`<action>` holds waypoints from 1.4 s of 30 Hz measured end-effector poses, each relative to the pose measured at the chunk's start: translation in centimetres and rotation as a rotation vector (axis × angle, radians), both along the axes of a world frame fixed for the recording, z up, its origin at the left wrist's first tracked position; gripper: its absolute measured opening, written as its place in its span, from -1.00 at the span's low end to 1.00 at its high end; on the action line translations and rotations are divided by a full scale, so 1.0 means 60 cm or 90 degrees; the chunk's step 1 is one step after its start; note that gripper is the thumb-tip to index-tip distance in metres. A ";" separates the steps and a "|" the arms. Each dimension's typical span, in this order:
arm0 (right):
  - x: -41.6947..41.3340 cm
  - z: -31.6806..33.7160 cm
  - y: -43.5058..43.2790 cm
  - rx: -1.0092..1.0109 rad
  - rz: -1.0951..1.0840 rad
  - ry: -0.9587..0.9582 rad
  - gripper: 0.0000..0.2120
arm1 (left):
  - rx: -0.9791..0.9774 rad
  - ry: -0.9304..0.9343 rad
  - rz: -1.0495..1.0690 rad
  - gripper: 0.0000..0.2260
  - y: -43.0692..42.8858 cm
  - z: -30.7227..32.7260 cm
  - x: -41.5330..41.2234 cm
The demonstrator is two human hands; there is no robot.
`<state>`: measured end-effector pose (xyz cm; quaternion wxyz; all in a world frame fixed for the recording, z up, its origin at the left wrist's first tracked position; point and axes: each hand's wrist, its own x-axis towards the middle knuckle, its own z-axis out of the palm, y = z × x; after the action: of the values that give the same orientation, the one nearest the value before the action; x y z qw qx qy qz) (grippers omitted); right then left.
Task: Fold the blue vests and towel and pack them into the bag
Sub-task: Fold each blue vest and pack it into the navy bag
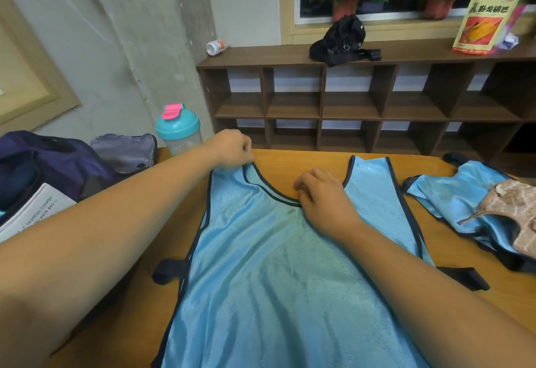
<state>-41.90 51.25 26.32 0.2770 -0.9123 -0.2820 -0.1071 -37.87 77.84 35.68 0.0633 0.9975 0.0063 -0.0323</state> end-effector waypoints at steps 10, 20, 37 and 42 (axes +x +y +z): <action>0.006 -0.005 0.002 0.027 0.000 -0.006 -0.82 | -0.100 -0.073 -0.030 -0.84 0.016 -0.026 0.017; 0.006 -0.007 0.003 0.019 0.008 -0.008 -0.82 | 0.197 0.026 -0.197 -0.85 0.019 0.003 0.010; 0.003 -0.005 0.003 0.005 0.009 -0.037 -0.87 | -0.023 -0.190 0.080 -0.72 0.011 -0.089 0.018; -0.009 0.024 -0.001 0.026 -0.073 -0.150 -0.88 | -0.015 -0.378 0.056 -0.80 -0.038 -0.093 -0.048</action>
<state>-42.42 51.19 27.74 0.2542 -0.9021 -0.2579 -0.2345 -40.77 75.58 30.07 0.0754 0.9612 0.0299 0.2637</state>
